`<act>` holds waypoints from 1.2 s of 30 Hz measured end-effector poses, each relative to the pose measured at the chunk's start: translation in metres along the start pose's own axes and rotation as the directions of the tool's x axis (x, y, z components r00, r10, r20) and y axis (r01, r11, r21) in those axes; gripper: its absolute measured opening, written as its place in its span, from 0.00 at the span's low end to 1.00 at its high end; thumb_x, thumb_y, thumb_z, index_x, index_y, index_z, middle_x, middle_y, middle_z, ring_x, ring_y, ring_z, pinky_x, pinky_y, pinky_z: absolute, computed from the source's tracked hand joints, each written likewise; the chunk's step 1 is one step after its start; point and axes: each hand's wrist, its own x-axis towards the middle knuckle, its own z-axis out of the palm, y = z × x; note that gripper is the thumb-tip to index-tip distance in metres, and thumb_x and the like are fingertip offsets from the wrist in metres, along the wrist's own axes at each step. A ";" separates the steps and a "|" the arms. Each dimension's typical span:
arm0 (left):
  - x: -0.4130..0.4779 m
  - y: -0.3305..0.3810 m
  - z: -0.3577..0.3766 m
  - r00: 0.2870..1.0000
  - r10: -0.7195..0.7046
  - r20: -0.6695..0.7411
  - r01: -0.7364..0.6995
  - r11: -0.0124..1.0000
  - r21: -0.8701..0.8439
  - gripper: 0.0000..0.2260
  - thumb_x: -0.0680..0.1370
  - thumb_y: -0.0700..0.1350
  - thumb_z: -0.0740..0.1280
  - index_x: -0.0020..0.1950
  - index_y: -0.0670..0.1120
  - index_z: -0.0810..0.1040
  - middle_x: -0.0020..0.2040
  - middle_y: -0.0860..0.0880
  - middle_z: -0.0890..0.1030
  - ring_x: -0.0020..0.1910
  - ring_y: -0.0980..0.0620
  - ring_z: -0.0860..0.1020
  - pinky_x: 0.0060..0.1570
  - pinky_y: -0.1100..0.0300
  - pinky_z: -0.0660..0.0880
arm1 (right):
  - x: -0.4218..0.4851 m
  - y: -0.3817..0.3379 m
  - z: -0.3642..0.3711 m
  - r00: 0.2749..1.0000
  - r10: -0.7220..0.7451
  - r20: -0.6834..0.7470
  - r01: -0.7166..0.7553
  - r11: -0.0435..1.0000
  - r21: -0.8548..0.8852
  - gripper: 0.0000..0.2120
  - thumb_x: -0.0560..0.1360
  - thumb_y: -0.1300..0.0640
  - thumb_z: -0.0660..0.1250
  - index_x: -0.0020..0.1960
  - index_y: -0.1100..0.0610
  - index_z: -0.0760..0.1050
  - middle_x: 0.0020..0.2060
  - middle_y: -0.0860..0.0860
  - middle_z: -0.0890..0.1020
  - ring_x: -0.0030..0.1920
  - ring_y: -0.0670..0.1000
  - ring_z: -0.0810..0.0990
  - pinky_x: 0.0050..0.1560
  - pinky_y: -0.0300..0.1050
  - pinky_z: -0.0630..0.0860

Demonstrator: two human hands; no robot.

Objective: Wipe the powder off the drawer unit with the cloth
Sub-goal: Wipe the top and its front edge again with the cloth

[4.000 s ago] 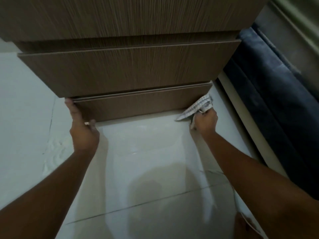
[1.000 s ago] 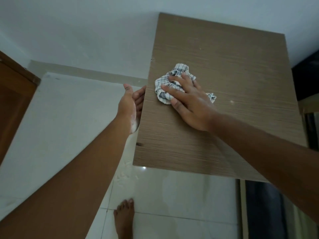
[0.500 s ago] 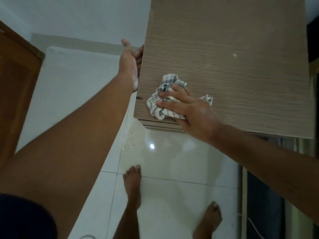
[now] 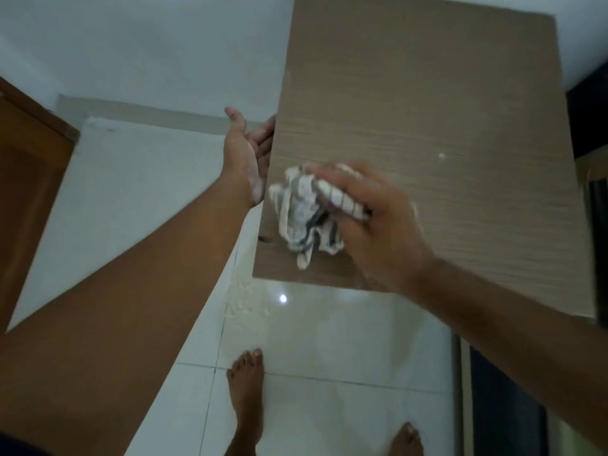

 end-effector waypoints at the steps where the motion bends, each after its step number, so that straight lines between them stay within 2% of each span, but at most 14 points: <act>1: 0.003 0.001 0.002 1.000 0.003 -0.003 -0.003 1.000 0.013 0.42 0.79 0.72 0.42 0.68 0.43 0.79 0.61 0.42 0.84 0.61 0.43 0.82 0.55 0.53 0.81 | 0.030 0.002 -0.003 0.994 0.031 -0.109 -0.030 1.000 0.008 0.17 0.77 0.66 0.67 0.63 0.55 0.80 0.56 0.48 0.82 0.56 0.43 0.81 0.56 0.36 0.77; 3: 0.006 0.000 0.003 1.000 0.006 -0.015 -0.005 0.999 0.038 0.41 0.79 0.72 0.40 0.69 0.45 0.78 0.63 0.43 0.83 0.62 0.44 0.81 0.51 0.56 0.80 | 0.090 0.007 -0.010 0.955 0.090 -0.284 -0.085 0.996 0.031 0.11 0.79 0.60 0.68 0.59 0.52 0.82 0.51 0.43 0.83 0.50 0.35 0.80 0.48 0.27 0.74; 5: 0.007 -0.003 0.001 1.000 0.001 -0.021 -0.001 1.000 0.014 0.41 0.79 0.71 0.40 0.70 0.47 0.78 0.63 0.44 0.83 0.62 0.46 0.81 0.54 0.55 0.79 | 0.148 0.016 -0.015 0.918 0.143 -0.369 -0.145 0.989 0.021 0.09 0.80 0.55 0.67 0.58 0.50 0.83 0.47 0.40 0.83 0.47 0.31 0.80 0.46 0.27 0.75; 8: 0.010 -0.005 -0.002 1.000 -0.003 0.007 0.003 0.999 -0.035 0.40 0.79 0.71 0.40 0.71 0.47 0.77 0.64 0.45 0.83 0.65 0.45 0.80 0.68 0.50 0.74 | 0.223 0.039 -0.020 0.899 0.132 -0.417 -0.192 0.976 -0.106 0.12 0.80 0.55 0.64 0.59 0.52 0.82 0.50 0.44 0.84 0.52 0.39 0.81 0.53 0.36 0.79; 10: 0.010 -0.005 -0.003 1.000 0.003 0.016 -0.002 0.999 -0.039 0.39 0.80 0.70 0.40 0.71 0.48 0.77 0.63 0.46 0.83 0.64 0.46 0.80 0.68 0.49 0.73 | 0.260 0.056 -0.021 0.903 0.102 -0.416 -0.218 0.946 -0.240 0.13 0.79 0.56 0.62 0.59 0.52 0.81 0.52 0.47 0.84 0.53 0.44 0.81 0.53 0.41 0.80; 12: 0.011 -0.006 -0.004 1.000 0.001 0.017 -0.001 0.999 -0.037 0.38 0.80 0.70 0.40 0.70 0.49 0.77 0.61 0.47 0.84 0.62 0.48 0.82 0.65 0.51 0.75 | 0.286 0.078 -0.016 0.952 0.151 -0.265 -0.241 0.905 -0.351 0.15 0.80 0.52 0.60 0.64 0.49 0.78 0.57 0.51 0.83 0.57 0.51 0.82 0.57 0.47 0.80; 14: 0.013 -0.007 -0.006 1.000 -0.008 0.025 0.009 0.999 -0.039 0.37 0.80 0.70 0.40 0.68 0.50 0.78 0.58 0.50 0.86 0.58 0.50 0.83 0.61 0.53 0.77 | 0.299 0.096 -0.005 0.961 0.269 -0.068 -0.266 0.824 -0.500 0.21 0.82 0.45 0.56 0.72 0.48 0.71 0.69 0.53 0.75 0.68 0.56 0.74 0.68 0.49 0.72; 16: 0.016 -0.007 -0.008 0.999 -0.015 0.030 0.016 0.999 -0.044 0.38 0.80 0.70 0.40 0.68 0.50 0.78 0.60 0.49 0.85 0.62 0.48 0.82 0.66 0.50 0.74 | 0.305 0.107 0.007 0.941 0.338 0.001 -0.282 0.786 -0.550 0.25 0.82 0.41 0.53 0.76 0.47 0.65 0.77 0.52 0.64 0.75 0.58 0.65 0.75 0.50 0.62; 17: 0.016 -0.007 -0.010 0.999 -0.015 0.032 0.017 0.999 -0.048 0.38 0.80 0.70 0.40 0.69 0.49 0.78 0.63 0.48 0.84 0.64 0.47 0.80 0.70 0.48 0.71 | 0.305 0.109 0.012 0.945 0.328 0.018 -0.265 0.795 -0.546 0.25 0.82 0.41 0.53 0.77 0.46 0.64 0.78 0.50 0.61 0.76 0.57 0.62 0.76 0.51 0.60; 20: 0.016 -0.008 -0.012 1.000 -0.014 0.025 0.015 0.999 -0.049 0.39 0.80 0.71 0.40 0.70 0.49 0.77 0.65 0.46 0.82 0.67 0.46 0.78 0.73 0.45 0.68 | 0.292 0.104 0.021 0.965 0.229 0.129 -0.132 0.847 -0.515 0.22 0.81 0.41 0.55 0.74 0.42 0.67 0.78 0.46 0.60 0.77 0.53 0.61 0.77 0.49 0.57; 25: 0.013 -0.006 -0.010 1.000 -0.009 -0.012 0.009 1.000 -0.008 0.40 0.79 0.71 0.39 0.70 0.48 0.77 0.66 0.46 0.81 0.67 0.46 0.78 0.71 0.49 0.70 | 0.233 0.088 0.021 0.943 0.062 0.326 0.103 0.879 -0.465 0.17 0.83 0.47 0.57 0.70 0.42 0.73 0.77 0.44 0.62 0.77 0.51 0.61 0.77 0.55 0.60; 28: 0.010 -0.003 -0.008 0.999 0.009 -0.042 -0.009 1.000 0.012 0.42 0.79 0.71 0.38 0.71 0.45 0.77 0.66 0.43 0.81 0.66 0.44 0.78 0.70 0.49 0.71 | 0.196 0.073 0.024 0.926 0.020 0.377 0.153 0.892 -0.425 0.16 0.83 0.49 0.59 0.69 0.43 0.74 0.76 0.46 0.63 0.77 0.51 0.60 0.77 0.54 0.58; 32: -0.001 -0.003 -0.009 0.999 0.006 -0.043 -0.006 1.000 -0.010 0.44 0.78 0.73 0.39 0.62 0.43 0.81 0.59 0.40 0.84 0.59 0.41 0.82 0.61 0.50 0.77 | 0.147 0.051 0.033 0.901 0.015 0.435 0.189 0.887 -0.421 0.17 0.83 0.51 0.60 0.70 0.44 0.74 0.77 0.48 0.64 0.78 0.55 0.57 0.79 0.54 0.53; 36: -0.023 -0.012 -0.018 1.000 0.020 -0.021 -0.022 0.998 -0.061 0.43 0.78 0.73 0.40 0.66 0.44 0.78 0.62 0.40 0.83 0.61 0.41 0.82 0.62 0.49 0.77 | 0.092 0.030 0.042 0.888 -0.022 0.460 0.233 0.882 -0.409 0.19 0.82 0.53 0.62 0.72 0.45 0.73 0.77 0.50 0.64 0.80 0.56 0.54 0.79 0.56 0.50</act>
